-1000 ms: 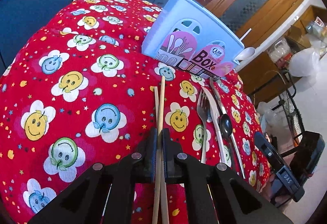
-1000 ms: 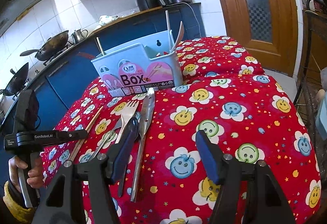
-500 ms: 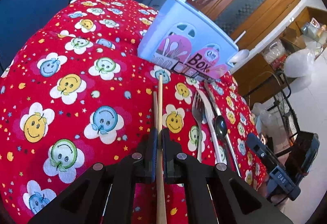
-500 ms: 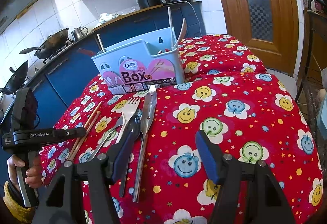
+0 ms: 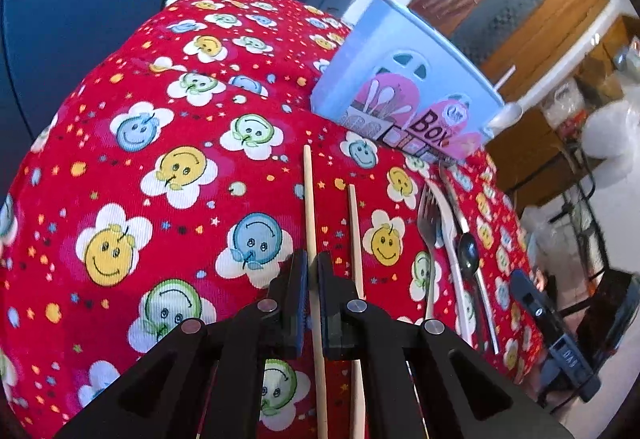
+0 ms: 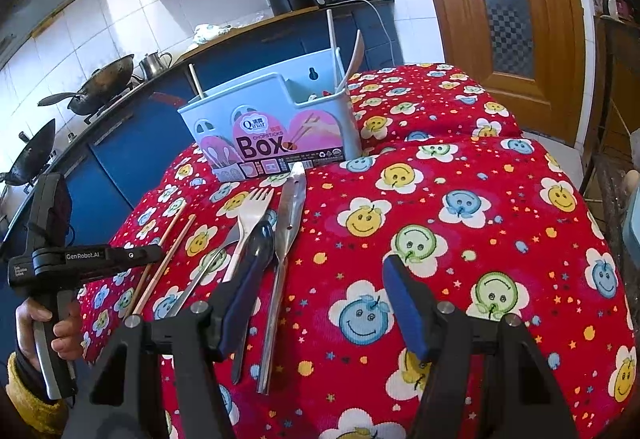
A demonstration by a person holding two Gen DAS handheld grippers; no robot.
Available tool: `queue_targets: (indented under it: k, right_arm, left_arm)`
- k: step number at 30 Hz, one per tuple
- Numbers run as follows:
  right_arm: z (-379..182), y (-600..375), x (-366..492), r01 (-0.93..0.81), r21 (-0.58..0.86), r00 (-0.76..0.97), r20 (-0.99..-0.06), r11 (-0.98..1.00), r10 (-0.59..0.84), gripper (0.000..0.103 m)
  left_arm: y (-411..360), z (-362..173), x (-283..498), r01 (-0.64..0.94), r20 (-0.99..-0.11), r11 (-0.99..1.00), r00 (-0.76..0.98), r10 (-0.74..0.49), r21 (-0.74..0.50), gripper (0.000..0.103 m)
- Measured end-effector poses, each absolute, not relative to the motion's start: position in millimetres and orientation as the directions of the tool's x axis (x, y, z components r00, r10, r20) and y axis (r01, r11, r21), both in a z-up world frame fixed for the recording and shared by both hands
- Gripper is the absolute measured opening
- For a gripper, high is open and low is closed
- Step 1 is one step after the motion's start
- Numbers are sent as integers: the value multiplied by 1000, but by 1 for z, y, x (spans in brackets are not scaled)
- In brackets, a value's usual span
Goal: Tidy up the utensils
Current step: 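Hold the chopstick in the left tool while the right tool grasps the steel knife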
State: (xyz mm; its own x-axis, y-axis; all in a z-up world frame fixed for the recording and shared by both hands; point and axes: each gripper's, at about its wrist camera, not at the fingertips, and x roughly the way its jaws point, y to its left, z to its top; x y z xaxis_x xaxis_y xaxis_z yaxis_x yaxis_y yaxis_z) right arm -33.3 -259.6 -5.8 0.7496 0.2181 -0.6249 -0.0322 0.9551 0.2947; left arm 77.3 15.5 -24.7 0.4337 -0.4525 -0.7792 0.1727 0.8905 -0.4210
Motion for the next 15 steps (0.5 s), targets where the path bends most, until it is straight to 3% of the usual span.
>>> queue_targets:
  k: [9,15]
  right_arm:
    - [2,-258,-11,-69,253,669,-706,965,233,66]
    - [0,-251,5,-139,216,534,-805,967,257,52]
  left_arm:
    - [7,-19,83,233,-823,914,402,-402,-333,4]
    - [17,-8,77,230,-763,896,468,-445,-380,4]
